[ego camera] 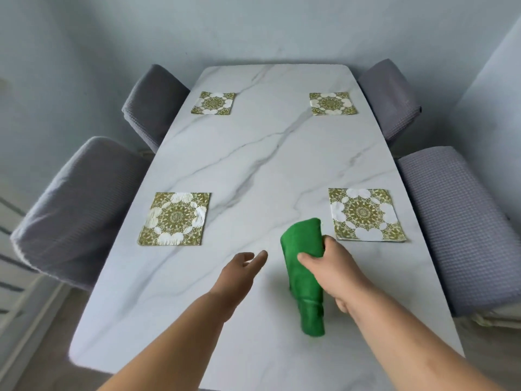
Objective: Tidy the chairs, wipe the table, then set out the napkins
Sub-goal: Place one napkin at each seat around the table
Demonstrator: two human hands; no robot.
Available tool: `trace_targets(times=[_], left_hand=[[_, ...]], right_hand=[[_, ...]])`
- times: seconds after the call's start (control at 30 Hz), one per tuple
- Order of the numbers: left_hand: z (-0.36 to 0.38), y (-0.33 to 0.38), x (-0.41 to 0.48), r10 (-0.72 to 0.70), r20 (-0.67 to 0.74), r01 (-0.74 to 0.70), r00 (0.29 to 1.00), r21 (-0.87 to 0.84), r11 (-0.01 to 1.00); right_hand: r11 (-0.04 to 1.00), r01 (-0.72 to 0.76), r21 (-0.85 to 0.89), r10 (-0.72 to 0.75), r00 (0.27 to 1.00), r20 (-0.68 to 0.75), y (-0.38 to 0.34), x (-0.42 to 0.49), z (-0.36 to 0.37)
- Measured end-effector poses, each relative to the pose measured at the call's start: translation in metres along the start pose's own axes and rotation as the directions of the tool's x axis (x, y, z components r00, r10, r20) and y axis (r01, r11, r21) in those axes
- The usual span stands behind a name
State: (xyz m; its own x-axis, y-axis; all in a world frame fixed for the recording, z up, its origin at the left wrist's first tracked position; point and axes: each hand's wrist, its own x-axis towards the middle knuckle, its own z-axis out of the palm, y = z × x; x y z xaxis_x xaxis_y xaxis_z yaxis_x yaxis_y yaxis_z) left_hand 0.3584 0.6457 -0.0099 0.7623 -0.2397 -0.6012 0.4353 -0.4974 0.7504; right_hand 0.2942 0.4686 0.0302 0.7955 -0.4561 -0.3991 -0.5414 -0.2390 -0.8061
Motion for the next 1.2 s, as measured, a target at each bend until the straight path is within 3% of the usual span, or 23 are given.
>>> trace_targets(times=[0.1,0.2,0.33,0.5,0.67,0.73,0.8,0.9,1.0,1.1,1.2], left_hand=[[-0.036,-0.012,-0.011,-0.057,0.031,0.062,0.998,-0.204,0.977],[-0.086,-0.032,-0.02,-0.092,0.095,0.123,0.991,-0.403,0.907],[-0.161,-0.073,-0.037,-0.134,-0.094,0.071,0.986,-0.491,0.868],[-0.226,-0.123,-0.045,-0.197,-0.302,0.091,0.933,-0.331,0.939],[-0.249,-0.151,-0.034,-0.13,-0.452,0.12,0.883,-0.05,0.991],[-0.252,-0.155,-0.028,-0.08,-0.499,0.212,0.863,0.214,0.954],[-0.249,-0.146,-0.021,0.008,-0.521,0.225,0.854,0.383,0.896],[-0.231,-0.114,-0.009,0.154,-0.456,0.088,0.876,0.467,0.88],[-0.219,-0.093,-0.005,0.206,-0.409,0.021,0.889,0.487,0.873],[-0.176,-0.057,0.011,0.273,-0.285,-0.091,0.919,0.52,0.849],[-0.13,-0.026,0.021,0.312,-0.203,-0.165,0.928,0.528,0.833]], right_hand=[[0.995,0.09,0.038,-0.094,0.986,0.135,-0.038,-0.015,0.049],[0.979,0.043,0.2,-0.099,0.955,0.278,-0.062,-0.022,0.105],[0.97,-0.042,0.239,-0.062,0.909,0.412,-0.076,-0.025,0.184],[0.982,-0.123,0.145,0.038,0.874,0.485,-0.07,-0.032,0.259],[0.976,-0.192,0.101,0.123,0.875,0.469,-0.054,-0.03,0.298],[0.991,-0.075,-0.115,0.113,0.918,0.38,-0.05,-0.028,0.296],[0.925,0.077,-0.372,0.038,0.956,0.291,-0.049,-0.024,0.284],[0.86,0.167,-0.483,-0.064,0.973,0.223,-0.043,-0.011,0.244],[0.798,0.236,-0.554,-0.164,0.971,0.176,-0.034,0.004,0.209],[0.782,0.092,-0.616,-0.117,0.993,0.0,-0.005,0.029,0.135],[0.727,0.0,-0.687,-0.078,0.993,-0.083,0.033,0.05,0.065]])
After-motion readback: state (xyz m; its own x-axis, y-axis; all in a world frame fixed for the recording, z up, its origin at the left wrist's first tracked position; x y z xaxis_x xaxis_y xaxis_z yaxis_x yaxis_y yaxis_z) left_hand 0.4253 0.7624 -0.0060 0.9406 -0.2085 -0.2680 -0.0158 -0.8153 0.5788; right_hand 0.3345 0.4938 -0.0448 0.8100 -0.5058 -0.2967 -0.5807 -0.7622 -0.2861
